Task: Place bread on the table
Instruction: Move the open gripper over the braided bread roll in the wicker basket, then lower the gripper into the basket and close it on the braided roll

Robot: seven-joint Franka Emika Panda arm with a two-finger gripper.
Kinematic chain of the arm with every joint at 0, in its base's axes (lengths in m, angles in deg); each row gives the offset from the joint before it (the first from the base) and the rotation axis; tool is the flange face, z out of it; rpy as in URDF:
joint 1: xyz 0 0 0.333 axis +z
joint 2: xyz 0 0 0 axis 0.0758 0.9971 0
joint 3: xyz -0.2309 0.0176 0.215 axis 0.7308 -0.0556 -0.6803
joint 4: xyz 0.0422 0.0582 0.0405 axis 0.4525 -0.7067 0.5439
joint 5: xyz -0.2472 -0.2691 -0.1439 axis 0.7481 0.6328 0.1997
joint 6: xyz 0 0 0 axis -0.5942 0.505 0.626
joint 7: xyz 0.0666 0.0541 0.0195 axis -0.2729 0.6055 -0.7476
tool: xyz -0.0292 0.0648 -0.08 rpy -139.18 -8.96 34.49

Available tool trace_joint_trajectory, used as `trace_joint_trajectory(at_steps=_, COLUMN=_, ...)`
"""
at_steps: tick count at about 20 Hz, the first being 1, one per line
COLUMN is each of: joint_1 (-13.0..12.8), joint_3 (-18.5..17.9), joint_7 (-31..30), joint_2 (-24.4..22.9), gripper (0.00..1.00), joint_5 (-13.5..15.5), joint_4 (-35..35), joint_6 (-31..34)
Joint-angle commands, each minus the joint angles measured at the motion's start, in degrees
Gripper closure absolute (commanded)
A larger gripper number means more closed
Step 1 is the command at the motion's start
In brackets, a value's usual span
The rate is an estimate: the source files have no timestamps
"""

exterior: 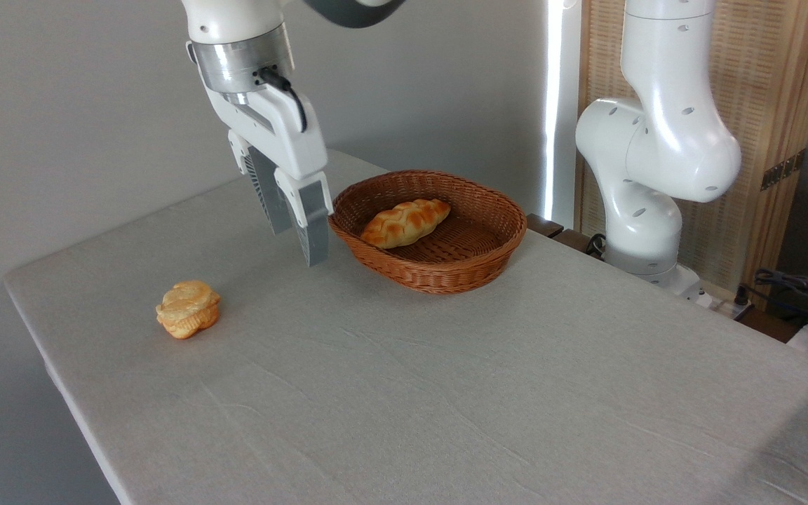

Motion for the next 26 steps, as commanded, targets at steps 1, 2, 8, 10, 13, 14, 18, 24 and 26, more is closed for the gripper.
trace_joint_trajectory(at_steps=1, joint_1=-3.32, joint_3=1.18, joint_7=-3.56, joint_2=-3.85, gripper=0.00, joint_5=2.21, joint_4=-3.91, joint_6=0.61)
trace_joint_trajectory(at_steps=2, joint_1=-3.93, joint_3=1.18, joint_7=-3.30, joint_2=-5.25, gripper=0.00, joint_5=2.91, joint_4=-5.14, joint_6=0.69)
trace_joint_trajectory(at_steps=8, joint_1=-10.78, joint_3=1.36, joint_7=-1.80, joint_2=-14.21, gripper=0.00, joint_5=3.35, joint_4=-13.83, joint_6=0.25)
trace_joint_trajectory(at_steps=10, joint_1=-12.89, joint_3=1.36, joint_7=-2.68, joint_2=-18.34, gripper=0.00, joint_5=5.10, joint_4=-19.54, joint_6=-0.01)
trace_joint_trajectory(at_steps=13, joint_1=-14.74, joint_3=1.36, joint_7=-3.03, joint_2=-23.53, gripper=0.00, joint_5=7.57, joint_4=-26.49, joint_6=-0.45)
trace_joint_trajectory(at_steps=14, joint_1=-16.05, joint_3=1.36, joint_7=-3.38, joint_2=-24.94, gripper=0.00, joint_5=8.18, joint_4=-28.86, joint_6=-1.14)
trace_joint_trajectory(at_steps=18, joint_1=-19.92, joint_3=1.36, joint_7=-10.05, joint_2=-25.57, gripper=0.00, joint_5=8.19, joint_4=-36.43, joint_6=-8.86)
trace_joint_trajectory(at_steps=24, joint_1=-21.16, joint_3=1.45, joint_7=-11.03, joint_2=-24.69, gripper=0.00, joint_5=8.19, joint_4=-43.03, joint_6=-18.55)
trace_joint_trajectory(at_steps=26, joint_1=-22.03, joint_3=1.45, joint_7=-12.00, joint_2=-23.99, gripper=0.00, joint_5=8.19, joint_4=-43.21, joint_6=-19.26)
